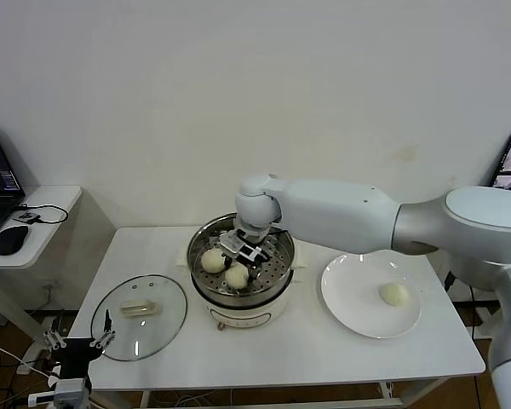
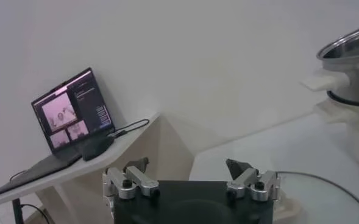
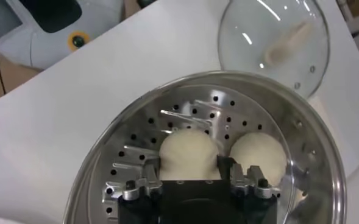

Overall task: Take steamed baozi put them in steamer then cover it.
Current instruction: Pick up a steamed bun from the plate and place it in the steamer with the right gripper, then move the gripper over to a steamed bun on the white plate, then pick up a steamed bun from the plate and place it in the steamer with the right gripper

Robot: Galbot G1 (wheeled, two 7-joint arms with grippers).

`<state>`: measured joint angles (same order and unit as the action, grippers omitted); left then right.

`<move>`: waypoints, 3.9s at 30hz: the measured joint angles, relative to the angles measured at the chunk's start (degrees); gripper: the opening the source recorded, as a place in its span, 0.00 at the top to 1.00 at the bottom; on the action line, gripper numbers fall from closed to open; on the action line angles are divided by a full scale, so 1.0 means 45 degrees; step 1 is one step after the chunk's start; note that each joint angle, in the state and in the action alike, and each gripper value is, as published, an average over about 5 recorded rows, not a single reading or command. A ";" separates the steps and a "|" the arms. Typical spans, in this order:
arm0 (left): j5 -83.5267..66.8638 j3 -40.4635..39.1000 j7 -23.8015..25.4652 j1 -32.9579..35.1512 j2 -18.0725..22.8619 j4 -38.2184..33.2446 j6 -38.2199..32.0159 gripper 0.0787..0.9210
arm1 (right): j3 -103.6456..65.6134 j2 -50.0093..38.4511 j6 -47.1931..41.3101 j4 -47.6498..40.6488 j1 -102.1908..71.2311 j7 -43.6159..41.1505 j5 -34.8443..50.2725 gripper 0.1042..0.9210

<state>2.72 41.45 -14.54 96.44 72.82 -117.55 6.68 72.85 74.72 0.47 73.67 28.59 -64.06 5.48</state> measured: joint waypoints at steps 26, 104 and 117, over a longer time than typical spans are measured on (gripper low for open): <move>0.0082 -0.0277 0.0169 -0.0248 -0.0458 -0.0047 0.0080 0.12 | -0.2565 -0.6783 -0.3166 0.1970 -0.0167 -0.0116 -0.0227 0.12; 0.0382 -0.0547 0.0292 -0.0117 -0.0315 0.0014 0.0156 0.12 | -0.5565 -0.8574 -0.4056 0.0469 -0.3840 0.0033 -0.2220 0.37; 0.0292 -0.0502 0.0284 -0.0304 -0.0203 0.0095 0.0148 0.12 | -0.2732 -0.5828 -0.6299 0.1183 -0.0021 0.1200 0.1816 0.36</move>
<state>4.04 39.20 -13.27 95.07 71.90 -117.12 7.34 60.56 48.50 -27.87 78.99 28.50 -58.66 13.65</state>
